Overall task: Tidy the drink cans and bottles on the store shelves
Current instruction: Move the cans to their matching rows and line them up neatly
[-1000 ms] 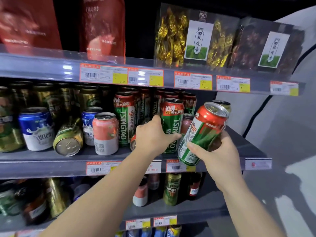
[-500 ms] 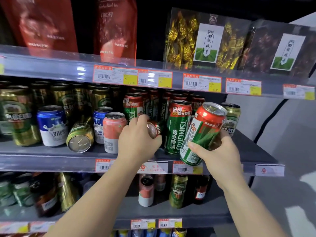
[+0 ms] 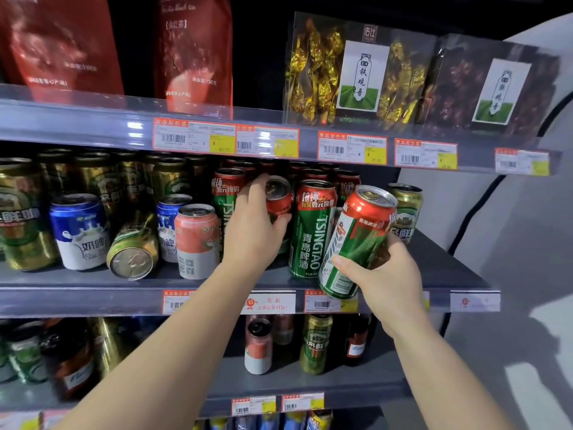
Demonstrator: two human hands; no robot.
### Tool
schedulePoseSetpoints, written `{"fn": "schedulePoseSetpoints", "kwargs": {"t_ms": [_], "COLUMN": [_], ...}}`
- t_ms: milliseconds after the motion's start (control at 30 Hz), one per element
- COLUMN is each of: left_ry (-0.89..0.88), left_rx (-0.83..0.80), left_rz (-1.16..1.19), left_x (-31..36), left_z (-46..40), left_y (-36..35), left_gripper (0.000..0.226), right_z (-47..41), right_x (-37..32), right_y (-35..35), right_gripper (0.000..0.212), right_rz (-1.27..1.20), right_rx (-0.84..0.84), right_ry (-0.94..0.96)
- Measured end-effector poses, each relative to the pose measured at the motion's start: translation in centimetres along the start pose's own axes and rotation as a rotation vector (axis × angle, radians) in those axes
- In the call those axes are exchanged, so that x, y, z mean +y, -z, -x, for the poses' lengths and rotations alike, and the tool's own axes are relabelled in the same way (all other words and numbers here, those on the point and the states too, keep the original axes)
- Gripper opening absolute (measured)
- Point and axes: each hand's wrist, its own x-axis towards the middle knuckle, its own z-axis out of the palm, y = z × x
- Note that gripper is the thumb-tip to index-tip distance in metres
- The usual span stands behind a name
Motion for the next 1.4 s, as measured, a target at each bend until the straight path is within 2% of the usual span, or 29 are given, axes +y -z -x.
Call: {"fn": "schedulePoseSetpoints", "kwargs": {"t_ms": [67,200,433,600,667,733,767,833,900,933,1033,1133,1200,1267,1300,1400], "left_ry": [0.021,0.012,0.037,0.021,-0.054,-0.213,-0.29,-0.365,-0.3,-0.256,-0.211,-0.177,-0.115,-0.075,-0.072,-0.087], "left_rx": [-0.034,0.001,0.067,0.062,0.143,0.201,0.139,-0.122,-0.33,-0.368,-0.411,-0.479,-0.527,-0.541,-0.51,-0.338], "left_rz": [0.033,-0.063,-0.154,-0.03,0.018,0.022,0.014,-0.031,-0.104,-0.136,-0.195,-0.178,-0.054,0.119,0.186,0.257], "left_x": [-0.4,-0.5,1.0,0.4,-0.4,-1.1,-1.5,-2.1,-2.3,-2.4,-2.5,-2.5,-3.0,-2.8,-2.4,-1.4], "left_z": [0.5,-0.1,-1.8,-0.4,1.8,4.3,5.4,6.5,6.5,6.2,5.1,4.6,4.8,5.1,5.3,5.5], "left_y": [-0.5,-0.7,-0.6,-0.6,-0.4,-0.6,-0.8,-1.5,-2.0,-2.0,-2.0,-1.8,-1.5,-1.1,-1.1,-1.3], "left_gripper": [0.077,0.058,0.058,0.06,0.056,0.042,0.037,0.035,0.042,0.045,0.05,0.061,0.077,0.094,0.096,0.057], "right_z": [-0.1,-0.3,-0.7,-1.0,-1.0,-0.9,-0.9,-1.0,-0.9,-0.9,-0.9,-0.9,-0.9,-0.8,-0.6,-0.2], "right_x": [-0.1,-0.1,0.0,0.0,0.0,0.0,0.0,-0.1,-0.3,-0.5,-0.6,-0.7,-0.8,-0.8,-0.9,-1.4], "right_y": [-0.1,-0.1,0.1,0.0,-0.1,-0.3,-0.4,-1.0,-1.6,-2.0,-2.9,-3.3,-3.4,-3.8,-4.2,-5.1], "right_gripper": [0.058,0.059,0.055,0.055,0.053,0.053,0.055,0.063,0.069,0.072,0.084,0.071,0.06,0.062,0.066,0.074], "right_rz": [0.006,0.005,0.001,0.016,0.016,0.02,0.025,0.033,0.039,0.045,0.051,0.034,0.031,0.031,0.036,0.078], "right_rx": [0.001,-0.008,-0.017,-0.029,-0.026,-0.012,-0.006,0.006,0.005,-0.003,-0.009,-0.011,-0.02,-0.025,-0.029,-0.09], "right_ry": [0.005,0.002,-0.009,-0.007,-0.005,0.001,0.004,0.009,0.017,0.024,0.042,0.032,0.027,0.025,0.027,0.068]}}
